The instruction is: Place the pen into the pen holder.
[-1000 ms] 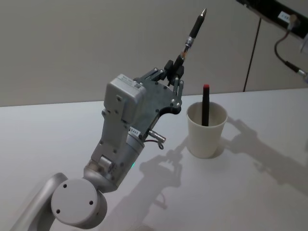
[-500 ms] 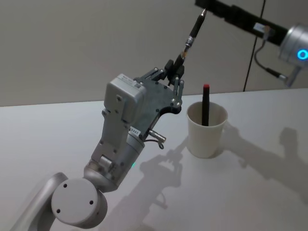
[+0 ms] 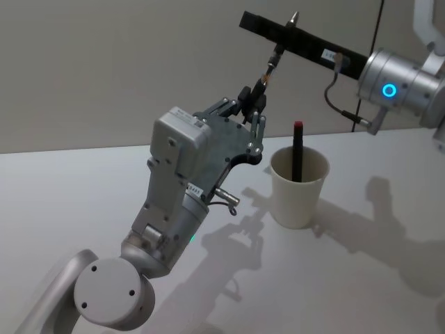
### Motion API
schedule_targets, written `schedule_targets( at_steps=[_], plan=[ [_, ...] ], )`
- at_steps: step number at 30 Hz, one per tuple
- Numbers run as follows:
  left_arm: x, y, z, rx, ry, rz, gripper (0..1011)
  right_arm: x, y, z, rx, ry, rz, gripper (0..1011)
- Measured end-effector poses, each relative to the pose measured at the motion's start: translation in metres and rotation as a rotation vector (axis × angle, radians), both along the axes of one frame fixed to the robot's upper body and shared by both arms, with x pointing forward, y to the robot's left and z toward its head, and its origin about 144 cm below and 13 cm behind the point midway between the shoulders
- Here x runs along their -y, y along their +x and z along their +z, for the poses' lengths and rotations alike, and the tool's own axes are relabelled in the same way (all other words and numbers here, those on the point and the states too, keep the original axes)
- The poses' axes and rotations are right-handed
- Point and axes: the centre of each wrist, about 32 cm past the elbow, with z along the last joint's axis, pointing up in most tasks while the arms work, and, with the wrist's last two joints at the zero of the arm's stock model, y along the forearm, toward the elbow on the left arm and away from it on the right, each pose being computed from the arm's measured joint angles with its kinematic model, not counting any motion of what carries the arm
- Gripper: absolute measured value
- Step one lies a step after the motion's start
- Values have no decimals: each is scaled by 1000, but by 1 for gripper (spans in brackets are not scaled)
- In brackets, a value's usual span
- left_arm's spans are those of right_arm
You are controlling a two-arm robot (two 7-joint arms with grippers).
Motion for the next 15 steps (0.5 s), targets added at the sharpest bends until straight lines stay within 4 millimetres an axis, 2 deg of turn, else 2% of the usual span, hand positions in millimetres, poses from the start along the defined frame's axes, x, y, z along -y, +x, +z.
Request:
schedule_targets(
  at_steps=[15],
  plan=[
    [0,0,0,0,0,0,177,-8,-13,-12,-20,21,7,1002]
  ],
)
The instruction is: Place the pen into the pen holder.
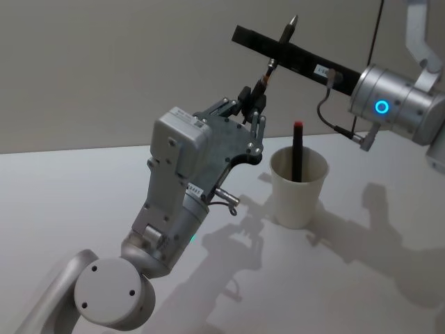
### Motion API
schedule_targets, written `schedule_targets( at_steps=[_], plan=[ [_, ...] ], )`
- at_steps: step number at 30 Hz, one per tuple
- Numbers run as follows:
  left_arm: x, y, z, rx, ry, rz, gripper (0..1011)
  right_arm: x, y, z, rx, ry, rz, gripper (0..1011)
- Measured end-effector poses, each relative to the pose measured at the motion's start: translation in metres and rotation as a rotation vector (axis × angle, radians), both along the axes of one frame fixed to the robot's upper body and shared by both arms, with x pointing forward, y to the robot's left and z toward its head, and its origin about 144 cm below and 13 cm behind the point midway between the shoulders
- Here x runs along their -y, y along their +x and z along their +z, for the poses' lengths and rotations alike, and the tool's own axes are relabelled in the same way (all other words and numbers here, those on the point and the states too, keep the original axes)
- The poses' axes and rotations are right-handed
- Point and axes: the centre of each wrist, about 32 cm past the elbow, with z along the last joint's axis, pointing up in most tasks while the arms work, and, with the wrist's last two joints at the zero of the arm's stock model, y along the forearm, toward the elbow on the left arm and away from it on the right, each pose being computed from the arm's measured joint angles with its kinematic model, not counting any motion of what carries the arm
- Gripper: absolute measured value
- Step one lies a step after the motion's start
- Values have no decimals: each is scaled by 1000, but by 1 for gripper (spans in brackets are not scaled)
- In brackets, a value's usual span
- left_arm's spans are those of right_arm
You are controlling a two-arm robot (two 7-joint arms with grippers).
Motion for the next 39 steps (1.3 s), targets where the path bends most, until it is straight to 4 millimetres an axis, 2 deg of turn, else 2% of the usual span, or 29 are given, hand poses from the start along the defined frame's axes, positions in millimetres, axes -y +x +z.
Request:
schedule_targets(
  at_steps=[23,39],
  plan=[
    [0,0,0,0,0,0,177,7,-17,-9,13,77,-33,1001],
    [0,0,0,0,0,0,177,11,-21,-20,-27,158,-51,1001]
  ],
)
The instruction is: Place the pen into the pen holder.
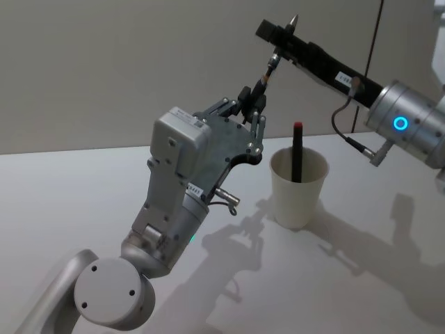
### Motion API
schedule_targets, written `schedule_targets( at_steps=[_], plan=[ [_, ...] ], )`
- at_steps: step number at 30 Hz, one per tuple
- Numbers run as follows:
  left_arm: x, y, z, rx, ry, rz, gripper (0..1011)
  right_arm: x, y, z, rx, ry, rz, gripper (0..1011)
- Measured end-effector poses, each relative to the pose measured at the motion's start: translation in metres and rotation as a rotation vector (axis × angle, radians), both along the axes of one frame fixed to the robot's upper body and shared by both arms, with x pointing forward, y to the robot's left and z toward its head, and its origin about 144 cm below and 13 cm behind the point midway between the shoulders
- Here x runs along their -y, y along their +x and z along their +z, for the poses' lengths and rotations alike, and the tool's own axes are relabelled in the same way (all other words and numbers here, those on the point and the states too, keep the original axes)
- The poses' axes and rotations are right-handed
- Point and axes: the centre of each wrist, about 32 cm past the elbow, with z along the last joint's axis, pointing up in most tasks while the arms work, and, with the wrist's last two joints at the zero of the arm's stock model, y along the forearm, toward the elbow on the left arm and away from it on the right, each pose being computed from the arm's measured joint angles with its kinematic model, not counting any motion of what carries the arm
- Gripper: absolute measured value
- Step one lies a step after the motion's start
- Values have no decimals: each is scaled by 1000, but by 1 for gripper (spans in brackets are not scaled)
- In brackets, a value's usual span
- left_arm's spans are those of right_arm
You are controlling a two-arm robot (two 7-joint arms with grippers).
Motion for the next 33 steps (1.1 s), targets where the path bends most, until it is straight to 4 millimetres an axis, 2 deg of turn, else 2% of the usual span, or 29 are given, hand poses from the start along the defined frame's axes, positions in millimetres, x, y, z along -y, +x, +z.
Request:
schedule_targets(
  at_steps=[15,33],
  plan=[
    [0,0,0,0,0,0,177,-7,6,-11,-32,123,26,1001],
    [0,0,0,0,0,0,177,-9,7,-18,-71,138,39,1002]
  ],
)
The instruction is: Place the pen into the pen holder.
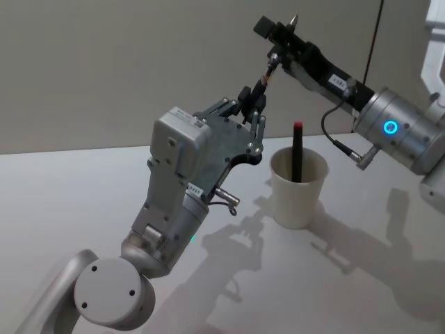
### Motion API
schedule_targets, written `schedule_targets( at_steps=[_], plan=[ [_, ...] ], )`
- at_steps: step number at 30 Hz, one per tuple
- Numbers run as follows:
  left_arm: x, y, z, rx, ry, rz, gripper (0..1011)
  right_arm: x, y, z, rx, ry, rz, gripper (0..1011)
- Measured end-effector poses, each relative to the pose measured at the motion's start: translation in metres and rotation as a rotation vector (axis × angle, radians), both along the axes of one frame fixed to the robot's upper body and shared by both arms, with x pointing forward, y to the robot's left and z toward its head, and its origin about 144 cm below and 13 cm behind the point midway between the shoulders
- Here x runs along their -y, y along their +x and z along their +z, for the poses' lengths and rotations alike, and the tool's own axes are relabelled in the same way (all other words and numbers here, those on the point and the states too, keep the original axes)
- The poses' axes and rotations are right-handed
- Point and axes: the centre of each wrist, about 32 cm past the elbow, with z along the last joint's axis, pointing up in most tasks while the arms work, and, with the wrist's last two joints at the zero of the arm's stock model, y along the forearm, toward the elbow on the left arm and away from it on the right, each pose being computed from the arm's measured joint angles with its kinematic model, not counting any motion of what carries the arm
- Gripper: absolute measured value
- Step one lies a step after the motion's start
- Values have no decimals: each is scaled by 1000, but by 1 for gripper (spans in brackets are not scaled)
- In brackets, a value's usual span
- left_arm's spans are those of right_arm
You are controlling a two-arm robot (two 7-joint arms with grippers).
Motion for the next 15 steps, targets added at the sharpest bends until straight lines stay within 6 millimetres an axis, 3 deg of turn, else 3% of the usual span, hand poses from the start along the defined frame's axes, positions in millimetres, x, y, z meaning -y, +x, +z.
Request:
schedule_targets(
  at_steps=[15],
  plan=[
    [0,0,0,0,0,0,177,0,2,-1,-5,-1,0,1002]
  ],
)
